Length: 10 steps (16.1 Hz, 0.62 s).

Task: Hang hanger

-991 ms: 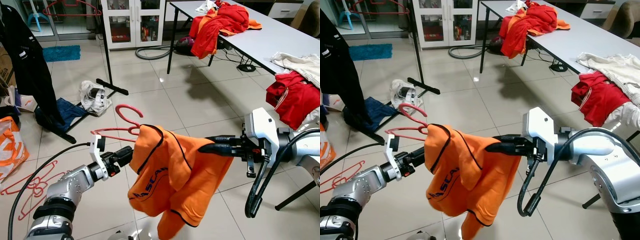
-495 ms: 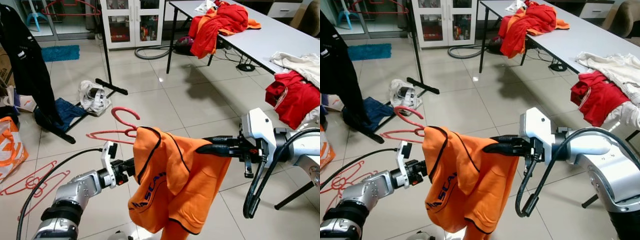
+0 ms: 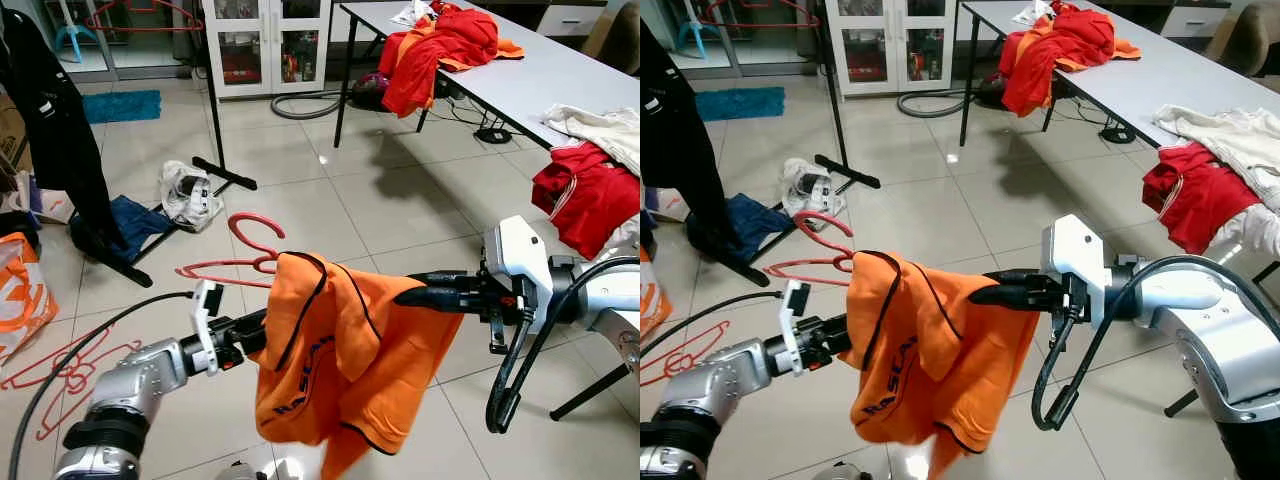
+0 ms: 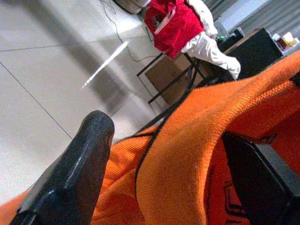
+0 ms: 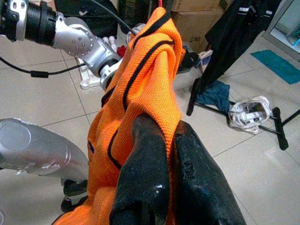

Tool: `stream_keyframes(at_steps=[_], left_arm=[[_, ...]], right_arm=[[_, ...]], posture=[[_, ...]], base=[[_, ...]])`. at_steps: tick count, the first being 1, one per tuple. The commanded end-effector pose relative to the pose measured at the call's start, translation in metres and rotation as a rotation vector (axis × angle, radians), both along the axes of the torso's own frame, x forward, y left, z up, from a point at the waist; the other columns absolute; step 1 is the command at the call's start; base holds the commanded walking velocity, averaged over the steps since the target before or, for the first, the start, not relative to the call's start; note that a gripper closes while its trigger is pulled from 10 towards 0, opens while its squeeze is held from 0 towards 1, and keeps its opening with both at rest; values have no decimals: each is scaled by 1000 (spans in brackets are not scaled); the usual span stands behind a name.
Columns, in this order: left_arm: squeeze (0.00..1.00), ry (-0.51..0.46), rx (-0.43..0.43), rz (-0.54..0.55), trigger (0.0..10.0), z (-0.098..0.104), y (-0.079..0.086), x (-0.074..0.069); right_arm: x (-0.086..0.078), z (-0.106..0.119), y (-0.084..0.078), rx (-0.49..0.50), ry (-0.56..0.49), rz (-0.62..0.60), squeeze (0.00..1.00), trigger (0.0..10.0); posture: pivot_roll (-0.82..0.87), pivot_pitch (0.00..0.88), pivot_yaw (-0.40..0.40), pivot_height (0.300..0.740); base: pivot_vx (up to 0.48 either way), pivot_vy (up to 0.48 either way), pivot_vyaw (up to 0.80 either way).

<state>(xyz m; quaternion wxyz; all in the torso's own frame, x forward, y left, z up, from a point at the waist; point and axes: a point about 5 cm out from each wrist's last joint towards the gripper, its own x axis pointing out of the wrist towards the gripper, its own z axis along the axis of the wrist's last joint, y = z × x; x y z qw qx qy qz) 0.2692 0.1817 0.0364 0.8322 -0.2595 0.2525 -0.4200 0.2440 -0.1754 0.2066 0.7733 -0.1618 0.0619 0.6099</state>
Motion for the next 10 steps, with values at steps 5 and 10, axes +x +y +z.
stream_keyframes(at_steps=[5, 10], left_arm=[[0, 85, 114, 99, 0, -17, -9, 7], [0, 68, 110, 161, 0, -15, -2, 10]], right_arm=[[2, 10, 3, 31, -47, 8, 0, 0], [6, 9, -6, 55, -28, -64, 0, 0]], posture=[[-119, 5, -49, 740], [-115, 13, -53, 740]], base=[[0, 0, 0], [0, 0, 0]])
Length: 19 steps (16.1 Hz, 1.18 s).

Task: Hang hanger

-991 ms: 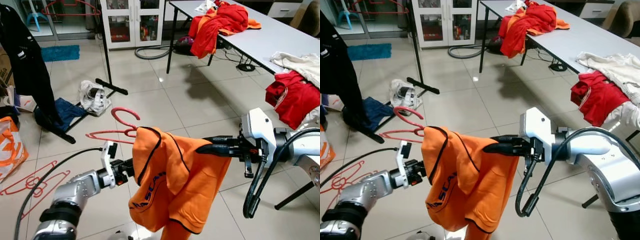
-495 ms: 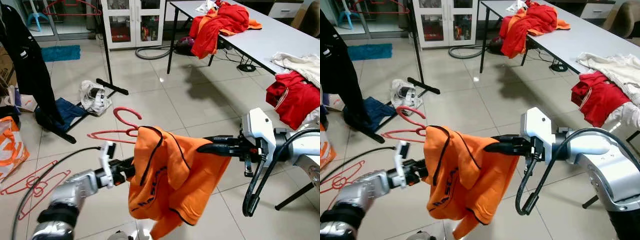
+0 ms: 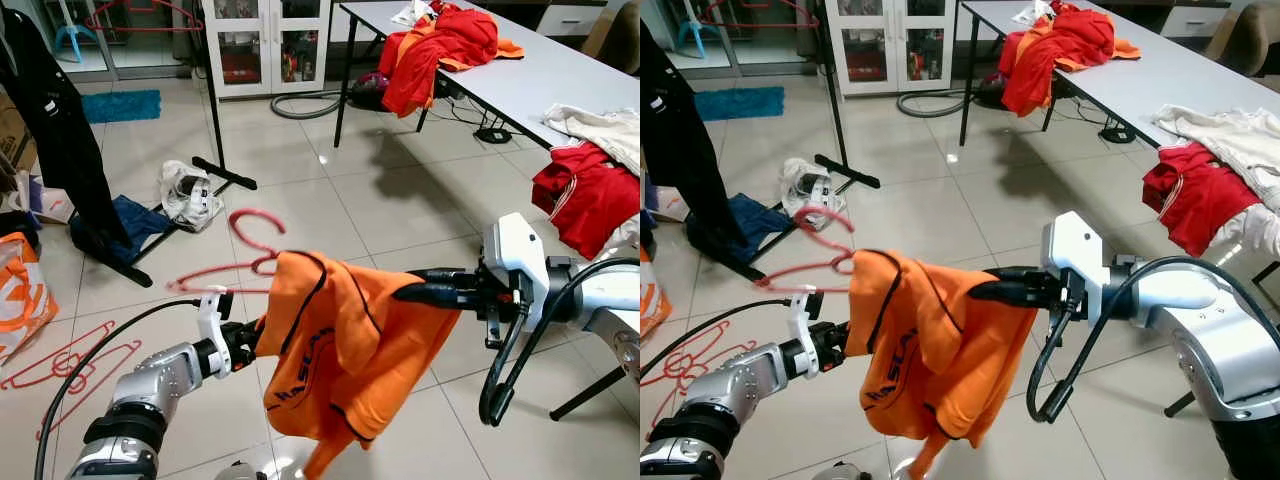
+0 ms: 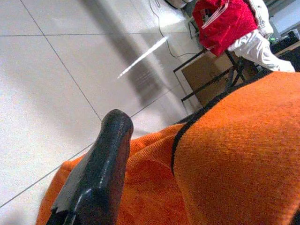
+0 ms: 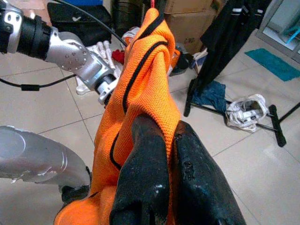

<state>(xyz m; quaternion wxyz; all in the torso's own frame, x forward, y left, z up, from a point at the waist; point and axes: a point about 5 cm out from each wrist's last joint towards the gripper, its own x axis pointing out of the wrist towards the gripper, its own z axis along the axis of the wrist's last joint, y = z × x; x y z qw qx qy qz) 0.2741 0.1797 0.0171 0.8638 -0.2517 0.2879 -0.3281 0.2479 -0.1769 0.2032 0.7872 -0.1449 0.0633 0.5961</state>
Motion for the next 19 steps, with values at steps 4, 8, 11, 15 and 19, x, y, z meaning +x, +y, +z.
stream_keyframes(at_steps=[4, 8, 11, 15, 19], left_arm=[[0, -26, 24, 11, 0, 8, 12, 1], [0, 14, 134, 65, 0, 5, 47, -11], [0, 48, 205, 128, 0, 5, 76, -22], [0, 53, 240, 168, 0, 9, 92, -24], [0, 70, 281, 177, 0, 12, 103, -29]], right_arm=[[12, 0, -18, 1, -32, -135, 0, 0], [25, -10, -37, -69, -72, -267, 0, 0], [31, -16, -53, -143, -101, -330, 0, 0], [36, -19, -64, -207, -147, -359, 0, 0], [37, -27, -77, -337, -203, -369, 0, 0]], posture=[[-111, 16, -51, 740], [-102, 21, -49, 740], [-89, 24, -53, 740], [-86, 25, -55, 740], [-86, 25, -55, 740]], base=[[0, 0, 0], [0, 0, 0], [0, 0, 0], [0, 0, 0], [0, 0, 0]])
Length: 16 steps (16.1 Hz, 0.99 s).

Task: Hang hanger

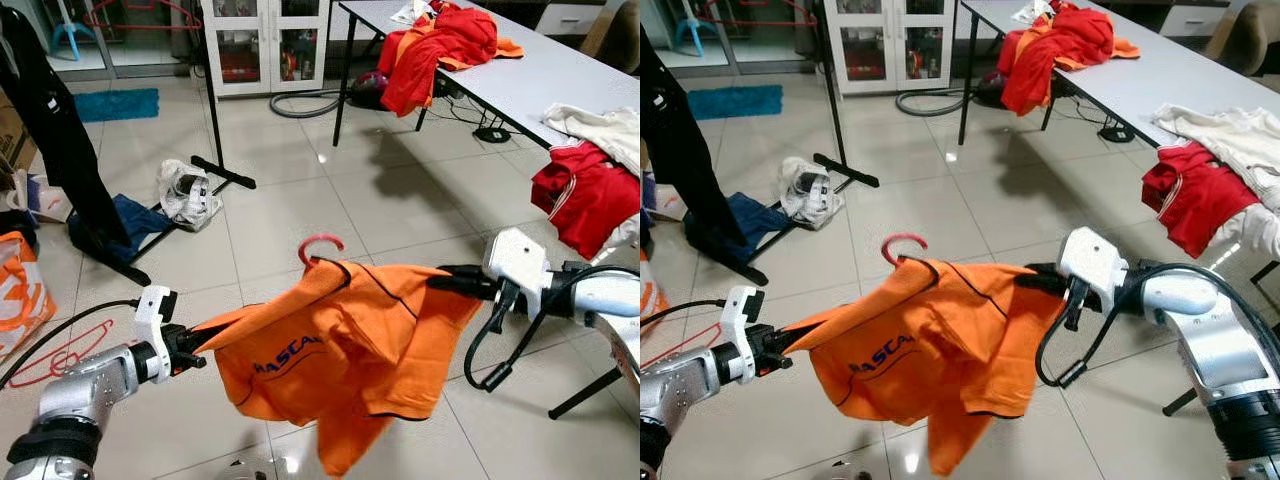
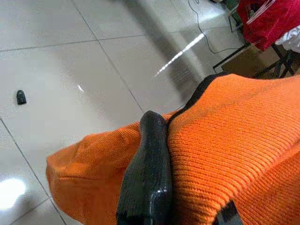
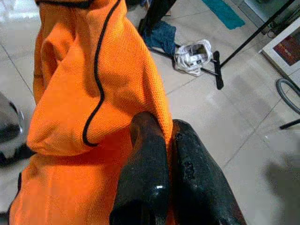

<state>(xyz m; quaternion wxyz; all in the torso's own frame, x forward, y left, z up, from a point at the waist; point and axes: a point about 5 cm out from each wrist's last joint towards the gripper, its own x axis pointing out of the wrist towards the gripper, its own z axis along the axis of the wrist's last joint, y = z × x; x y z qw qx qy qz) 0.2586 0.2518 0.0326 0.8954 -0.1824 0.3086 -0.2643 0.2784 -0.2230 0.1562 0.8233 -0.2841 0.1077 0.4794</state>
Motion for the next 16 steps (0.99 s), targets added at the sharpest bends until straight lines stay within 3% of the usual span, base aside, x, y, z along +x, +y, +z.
stream_keyframes(at_steps=[1, 4, 8, 12, 16], left_arm=[[0, 53, 92, 110, 0, 0, 33, -11], [0, -111, -13, 71, 0, 46, 2, 19], [0, -333, -92, 60, 0, 122, -38, 52], [0, -399, -89, 65, 0, 152, -62, 59], [0, -399, -89, 65, 0, 152, -62, 59]], right_arm=[[6, 17, -31, -93, -91, -132, 0, 0], [8, 2, -23, -168, -122, -121, 0, 0], [16, -15, -12, -101, -95, -188, 0, 0], [15, -26, 0, -86, -71, -171, 0, 0], [15, -26, 0, -86, -71, -171, 0, 0]], posture=[[-87, 27, -51, 740], [-80, 22, -52, 740], [-71, 7, -51, 740], [-65, 0, -48, 740], [-65, 0, -48, 740]], base=[[0, 0, 0], [0, 0, 0], [0, 0, 0], [0, 0, 0], [0, 0, 0]])
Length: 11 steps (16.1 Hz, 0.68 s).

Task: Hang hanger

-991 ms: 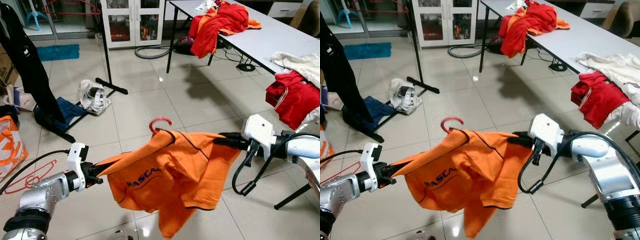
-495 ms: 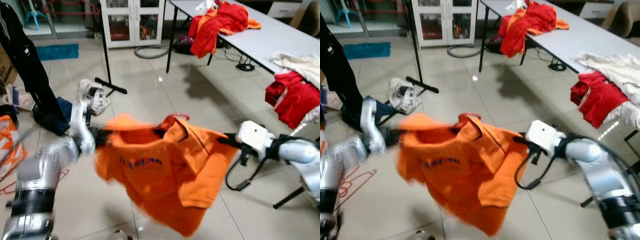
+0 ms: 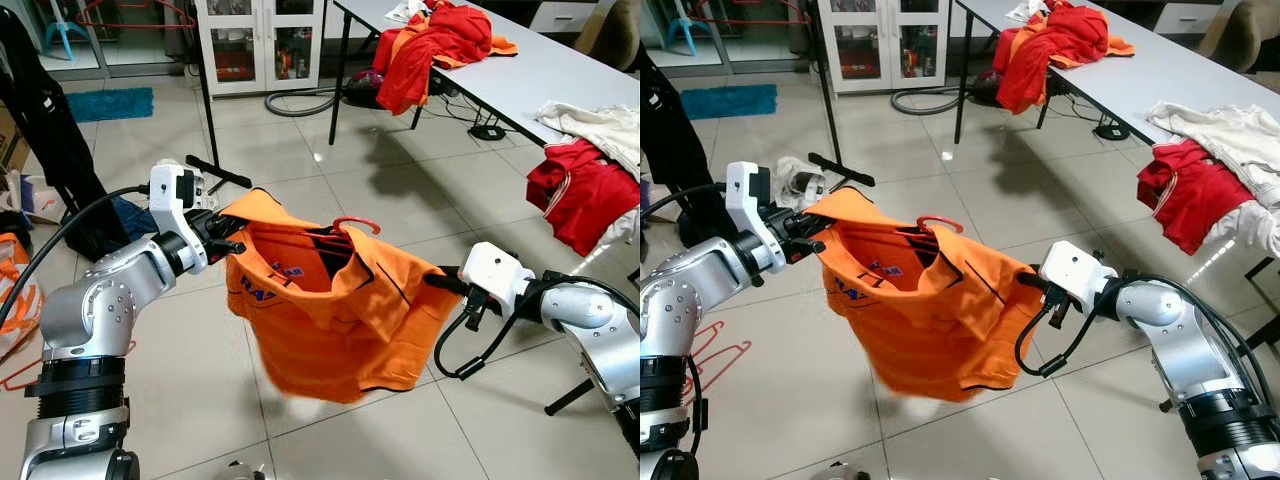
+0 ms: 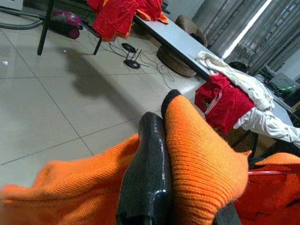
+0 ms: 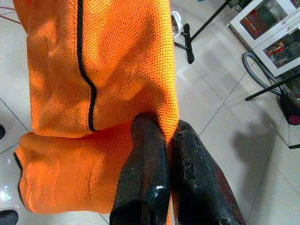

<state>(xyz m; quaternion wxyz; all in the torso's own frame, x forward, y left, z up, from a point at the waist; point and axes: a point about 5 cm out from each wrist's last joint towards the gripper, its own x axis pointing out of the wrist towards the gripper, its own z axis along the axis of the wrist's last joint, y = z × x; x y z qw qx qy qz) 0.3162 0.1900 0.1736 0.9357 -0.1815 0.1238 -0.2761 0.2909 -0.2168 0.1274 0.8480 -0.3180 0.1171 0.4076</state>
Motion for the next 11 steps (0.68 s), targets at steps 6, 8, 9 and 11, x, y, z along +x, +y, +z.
stream_keyframes(at_steps=[6, 8, 9, 11], left_arm=[[0, -36, 1, -1, 0, 10, 0, 1], [0, -36, 1, -1, 0, 10, 0, 1], [0, -36, 1, -1, 0, 10, 0, 1], [0, -36, 1, -1, 0, 10, 0, 1]], right_arm=[[3, 3, -7, -19, -8, -31, 0, 0], [3, 3, -7, -19, -8, -31, 0, 0], [3, 3, -7, -19, -8, -31, 0, 0], [3, 3, -7, -19, -8, -31, 0, 0]], posture=[[-65, 0, -48, 740], [-65, 0, -48, 740], [-65, 0, -48, 740], [-65, 0, -48, 740]], base=[[0, 0, 0], [0, 0, 0], [0, 0, 0], [0, 0, 0]])
